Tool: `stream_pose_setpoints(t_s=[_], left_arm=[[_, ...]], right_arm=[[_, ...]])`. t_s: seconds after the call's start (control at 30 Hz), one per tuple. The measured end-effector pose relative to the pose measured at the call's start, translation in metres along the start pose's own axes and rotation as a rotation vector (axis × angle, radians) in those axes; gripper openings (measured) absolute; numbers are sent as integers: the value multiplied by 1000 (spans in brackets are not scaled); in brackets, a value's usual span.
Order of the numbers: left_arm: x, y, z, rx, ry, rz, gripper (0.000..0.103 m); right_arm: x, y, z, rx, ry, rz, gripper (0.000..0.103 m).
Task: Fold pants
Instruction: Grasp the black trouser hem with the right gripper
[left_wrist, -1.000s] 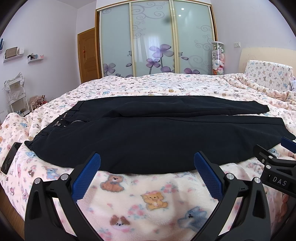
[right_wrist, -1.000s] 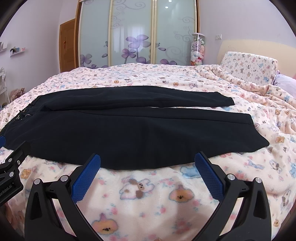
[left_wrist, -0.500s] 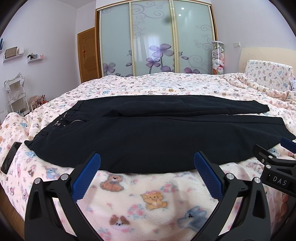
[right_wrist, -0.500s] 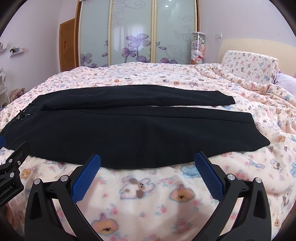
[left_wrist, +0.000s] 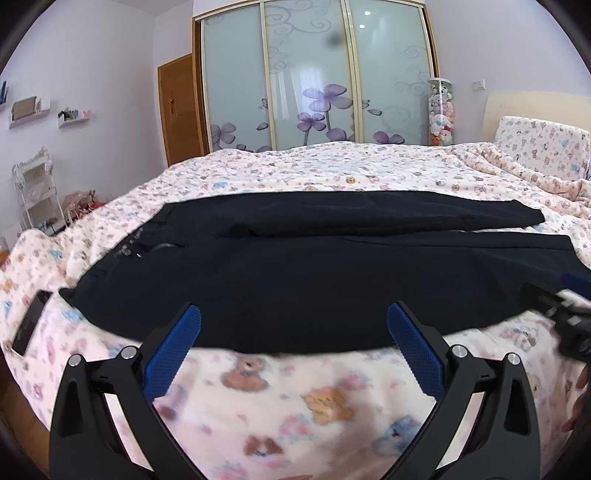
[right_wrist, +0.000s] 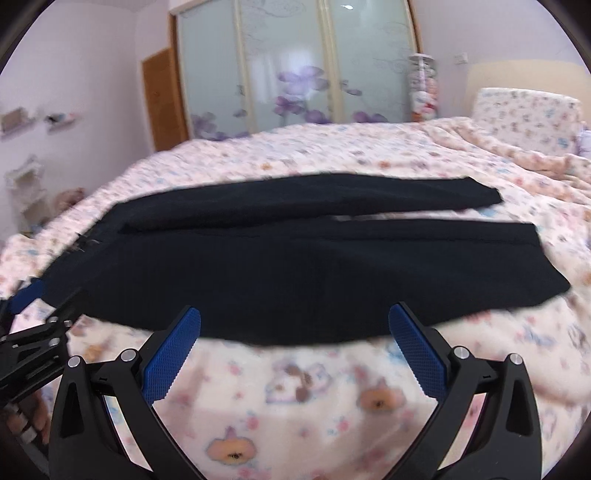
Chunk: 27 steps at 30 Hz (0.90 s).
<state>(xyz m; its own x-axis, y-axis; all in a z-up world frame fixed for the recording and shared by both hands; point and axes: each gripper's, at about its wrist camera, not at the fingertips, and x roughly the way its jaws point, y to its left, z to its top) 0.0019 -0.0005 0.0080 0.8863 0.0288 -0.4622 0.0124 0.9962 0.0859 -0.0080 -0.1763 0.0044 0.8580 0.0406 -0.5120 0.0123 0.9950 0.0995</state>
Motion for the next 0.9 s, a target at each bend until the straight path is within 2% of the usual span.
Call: stream_pose_setpoints(t_s=[0.07,0.17,0.3,0.43,0.53,0.63,0.7,0.8,0.87,0.9], left_arm=[[3,4,10,-9,-2,8,101],[16,10,29,-42,16,0,101],[37,17,34,-126,36,-95,101],[56,18,28,-156,87,-136,101],[62,16,28,-167,93,-183,101],[67,10,27,-141,105,-206,101],[70,8,25,-141,115,-238,101],[77,5,24,-154,139,-306,101],[81,2,23,-154,147,-334,101],[83,-1,22,-148,149,-342,101]], right_arm=[[-6,-11,13,11,-30,21,102],[-3,-43,44,67,-17,85,102],[29,-99,89,155,53,115,102],[83,-171,136,227,134,37,102],[121,-233,160,373,175,-20,102],[152,-292,171,545,166,-9,102],[167,-318,178,592,142,-25,101],[189,-342,187,596,113,-76,89],[210,-352,194,555,130,-120,78],[218,-354,195,528,143,-146,77]])
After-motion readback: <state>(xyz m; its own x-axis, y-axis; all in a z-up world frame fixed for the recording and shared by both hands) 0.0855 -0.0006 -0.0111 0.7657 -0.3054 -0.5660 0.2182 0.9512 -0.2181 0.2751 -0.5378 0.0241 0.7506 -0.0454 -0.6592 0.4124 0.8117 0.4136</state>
